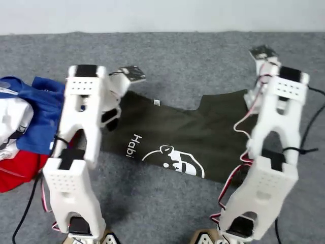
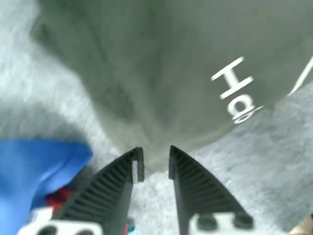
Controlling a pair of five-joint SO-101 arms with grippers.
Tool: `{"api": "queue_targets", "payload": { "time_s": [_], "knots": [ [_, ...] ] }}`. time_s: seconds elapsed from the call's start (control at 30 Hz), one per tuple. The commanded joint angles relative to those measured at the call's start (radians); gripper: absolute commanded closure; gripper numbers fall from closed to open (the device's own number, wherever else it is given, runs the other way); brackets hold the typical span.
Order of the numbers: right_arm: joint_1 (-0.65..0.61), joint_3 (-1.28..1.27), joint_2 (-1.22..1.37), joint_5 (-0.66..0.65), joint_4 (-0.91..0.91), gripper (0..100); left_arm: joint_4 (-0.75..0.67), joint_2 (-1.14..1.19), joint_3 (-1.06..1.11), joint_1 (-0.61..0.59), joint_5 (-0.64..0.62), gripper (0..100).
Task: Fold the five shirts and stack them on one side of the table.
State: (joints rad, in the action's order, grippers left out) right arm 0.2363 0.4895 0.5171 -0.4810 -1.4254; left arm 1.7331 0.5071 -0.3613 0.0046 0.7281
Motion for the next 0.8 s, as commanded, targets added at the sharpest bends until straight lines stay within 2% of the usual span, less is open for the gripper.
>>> {"api": "queue_targets", "payload": {
  "time_s": [0.0, 0.17, 0.3, 0.53, 0.7, 0.77],
  "knots": [
    [-0.021, 0.069, 0.025, 0.040, 0.048, 87.6, 0.011, -0.060, -0.018, 0.054, -0.006, 91],
    [-0.015, 0.086, 0.117, 0.057, 0.127, 95.2, 0.012, -0.060, -0.018, 0.100, -0.008, 91],
    [0.019, 0.087, 0.165, 0.057, 0.162, 95.7, 0.017, -0.060, -0.018, 0.114, -0.009, 91],
    [0.067, 0.158, 0.176, 0.057, 0.165, 95.7, 0.015, -0.058, -0.018, 0.117, -0.097, 91],
    [0.074, 0.160, 0.179, 0.055, 0.163, 87.3, 0.015, -0.058, -0.018, 0.117, -0.097, 91],
    [0.074, 0.160, 0.179, 0.055, 0.168, 87.5, 0.015, -0.058, -0.018, 0.117, -0.097, 91]
  ]
}}
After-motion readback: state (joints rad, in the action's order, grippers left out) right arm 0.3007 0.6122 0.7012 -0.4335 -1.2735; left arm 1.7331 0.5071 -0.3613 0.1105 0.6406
